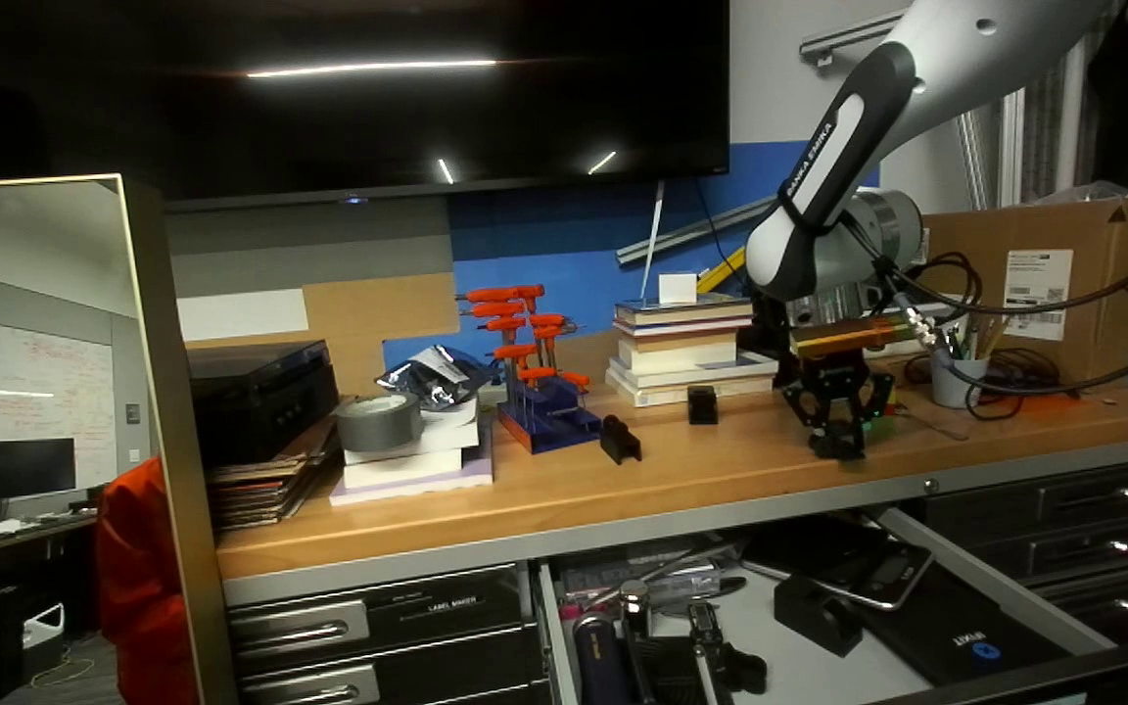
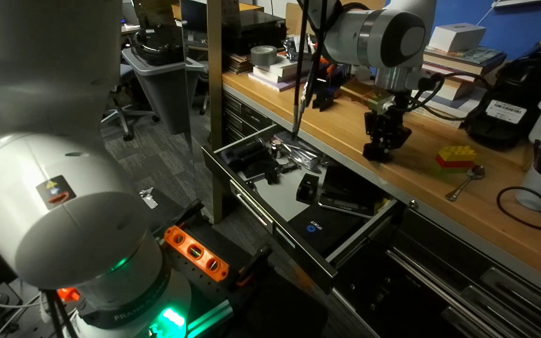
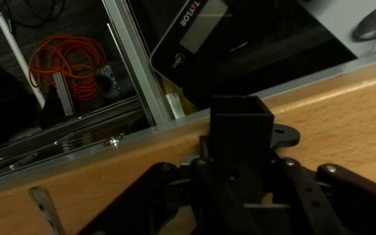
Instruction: Pick up the black objects from the countertop, put them in the drawer and close the drawer.
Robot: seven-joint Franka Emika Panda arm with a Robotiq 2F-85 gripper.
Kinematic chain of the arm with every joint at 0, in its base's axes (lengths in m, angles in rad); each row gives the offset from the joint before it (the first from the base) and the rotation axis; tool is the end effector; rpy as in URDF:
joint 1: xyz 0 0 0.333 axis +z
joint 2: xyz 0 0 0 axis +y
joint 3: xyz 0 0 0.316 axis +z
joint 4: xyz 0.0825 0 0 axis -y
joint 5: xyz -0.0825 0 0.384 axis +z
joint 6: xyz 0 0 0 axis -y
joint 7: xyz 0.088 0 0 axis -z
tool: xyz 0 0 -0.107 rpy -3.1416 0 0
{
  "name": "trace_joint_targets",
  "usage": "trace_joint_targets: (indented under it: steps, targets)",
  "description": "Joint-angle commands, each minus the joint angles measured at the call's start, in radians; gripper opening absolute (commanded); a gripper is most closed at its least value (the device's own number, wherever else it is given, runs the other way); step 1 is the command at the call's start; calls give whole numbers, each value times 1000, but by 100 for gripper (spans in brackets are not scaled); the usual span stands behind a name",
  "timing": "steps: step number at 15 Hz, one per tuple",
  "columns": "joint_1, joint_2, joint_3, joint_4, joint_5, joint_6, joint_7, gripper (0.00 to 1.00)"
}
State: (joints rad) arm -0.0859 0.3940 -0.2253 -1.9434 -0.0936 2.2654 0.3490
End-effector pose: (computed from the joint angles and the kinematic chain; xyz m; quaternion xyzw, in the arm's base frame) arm 0.5836 -0.1844 0.2791 0.9543 -0.2868 -0.0306 0.0787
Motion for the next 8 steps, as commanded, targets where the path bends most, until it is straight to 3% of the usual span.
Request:
trace_joint_targets:
  steps: [1, 8]
  targets:
    - [-31, -109, 48, -184, 46, 52, -148, 24]
    - [-17, -176, 50, -421, 80, 221, -104, 24]
